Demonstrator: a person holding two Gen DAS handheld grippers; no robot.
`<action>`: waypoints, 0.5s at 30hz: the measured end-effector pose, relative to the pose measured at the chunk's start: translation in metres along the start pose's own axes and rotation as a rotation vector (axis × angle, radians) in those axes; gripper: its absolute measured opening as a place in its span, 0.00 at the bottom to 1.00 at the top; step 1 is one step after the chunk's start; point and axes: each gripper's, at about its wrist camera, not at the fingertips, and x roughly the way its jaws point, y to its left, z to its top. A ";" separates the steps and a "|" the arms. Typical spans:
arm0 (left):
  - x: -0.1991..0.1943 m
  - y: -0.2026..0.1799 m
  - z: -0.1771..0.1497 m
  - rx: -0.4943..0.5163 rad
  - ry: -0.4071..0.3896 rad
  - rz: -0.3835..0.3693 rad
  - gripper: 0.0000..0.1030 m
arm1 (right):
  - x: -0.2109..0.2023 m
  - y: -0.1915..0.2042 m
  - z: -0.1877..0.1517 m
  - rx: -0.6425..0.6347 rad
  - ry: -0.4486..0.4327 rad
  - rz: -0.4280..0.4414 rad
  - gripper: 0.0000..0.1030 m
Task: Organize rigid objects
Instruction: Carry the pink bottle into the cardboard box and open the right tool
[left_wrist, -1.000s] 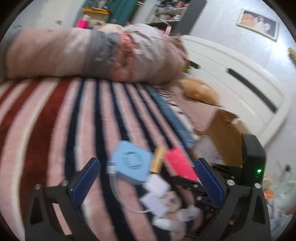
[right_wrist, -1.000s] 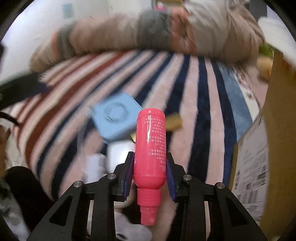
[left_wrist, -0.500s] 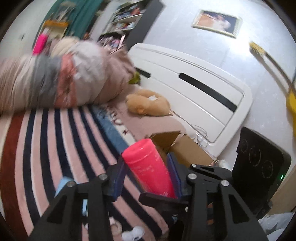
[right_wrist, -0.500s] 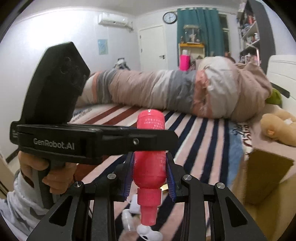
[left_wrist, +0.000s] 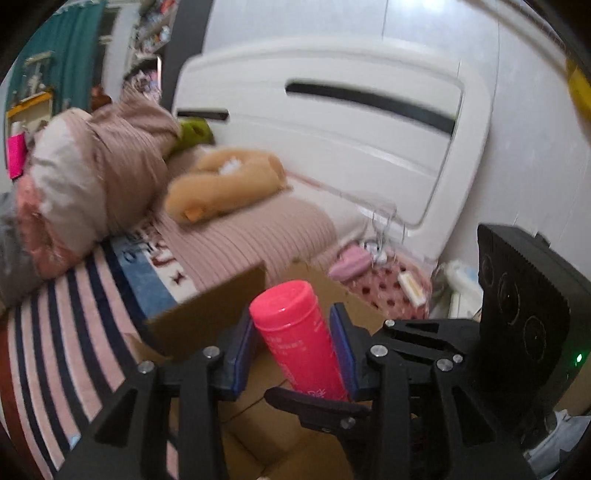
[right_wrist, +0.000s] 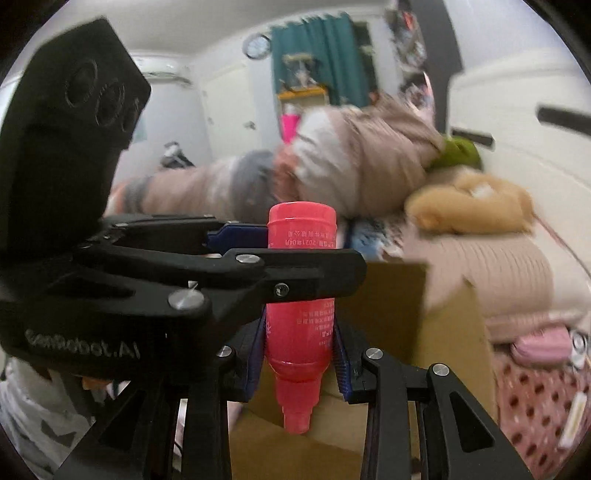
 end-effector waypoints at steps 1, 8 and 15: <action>0.010 -0.002 -0.001 0.003 0.024 -0.001 0.35 | 0.005 -0.008 -0.003 0.004 0.026 -0.012 0.27; 0.053 -0.003 -0.004 -0.022 0.155 -0.015 0.37 | 0.028 -0.035 -0.023 0.027 0.160 -0.052 0.27; 0.046 0.010 -0.010 -0.044 0.166 0.016 0.55 | 0.035 -0.029 -0.026 -0.007 0.202 -0.077 0.38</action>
